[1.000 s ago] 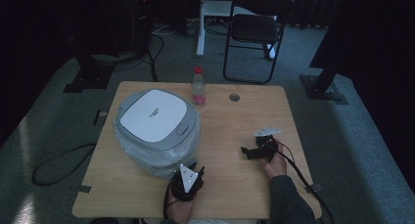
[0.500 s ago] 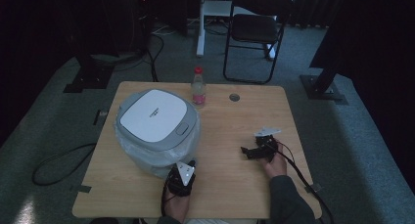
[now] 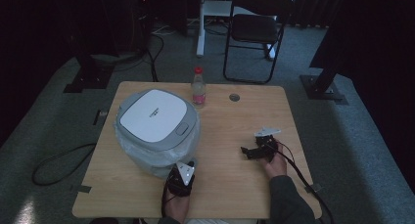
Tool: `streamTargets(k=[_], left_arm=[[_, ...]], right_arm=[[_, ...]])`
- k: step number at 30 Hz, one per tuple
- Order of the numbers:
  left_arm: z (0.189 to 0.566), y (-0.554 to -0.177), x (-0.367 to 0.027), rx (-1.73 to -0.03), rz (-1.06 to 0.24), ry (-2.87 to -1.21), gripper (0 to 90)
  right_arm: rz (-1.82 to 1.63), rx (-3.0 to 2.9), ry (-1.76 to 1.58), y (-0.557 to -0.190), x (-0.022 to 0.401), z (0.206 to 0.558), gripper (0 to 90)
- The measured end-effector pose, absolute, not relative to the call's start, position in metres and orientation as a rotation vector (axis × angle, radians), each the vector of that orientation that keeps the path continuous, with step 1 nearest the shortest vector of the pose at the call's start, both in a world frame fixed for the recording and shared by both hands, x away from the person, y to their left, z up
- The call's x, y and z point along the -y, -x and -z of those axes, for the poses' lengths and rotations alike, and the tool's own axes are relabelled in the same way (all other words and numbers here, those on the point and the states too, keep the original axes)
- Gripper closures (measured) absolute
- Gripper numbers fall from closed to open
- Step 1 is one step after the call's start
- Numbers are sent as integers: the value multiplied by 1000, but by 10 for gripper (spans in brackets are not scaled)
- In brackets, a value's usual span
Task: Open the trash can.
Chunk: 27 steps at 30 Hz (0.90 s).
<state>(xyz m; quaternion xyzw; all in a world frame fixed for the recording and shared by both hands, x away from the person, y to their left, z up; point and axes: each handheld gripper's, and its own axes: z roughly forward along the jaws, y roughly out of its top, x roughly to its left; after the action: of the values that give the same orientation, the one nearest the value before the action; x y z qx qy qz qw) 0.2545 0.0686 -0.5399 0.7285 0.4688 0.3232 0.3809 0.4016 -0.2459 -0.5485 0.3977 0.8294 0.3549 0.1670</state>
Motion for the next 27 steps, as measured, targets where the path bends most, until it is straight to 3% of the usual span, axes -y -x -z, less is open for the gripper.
streamTargets(k=[27], left_arm=[[542, -260, -63, -1241, -808, -1941, 900]], right_arm=[[-1009, -2362, -1132, -402, 246, 548, 112]])
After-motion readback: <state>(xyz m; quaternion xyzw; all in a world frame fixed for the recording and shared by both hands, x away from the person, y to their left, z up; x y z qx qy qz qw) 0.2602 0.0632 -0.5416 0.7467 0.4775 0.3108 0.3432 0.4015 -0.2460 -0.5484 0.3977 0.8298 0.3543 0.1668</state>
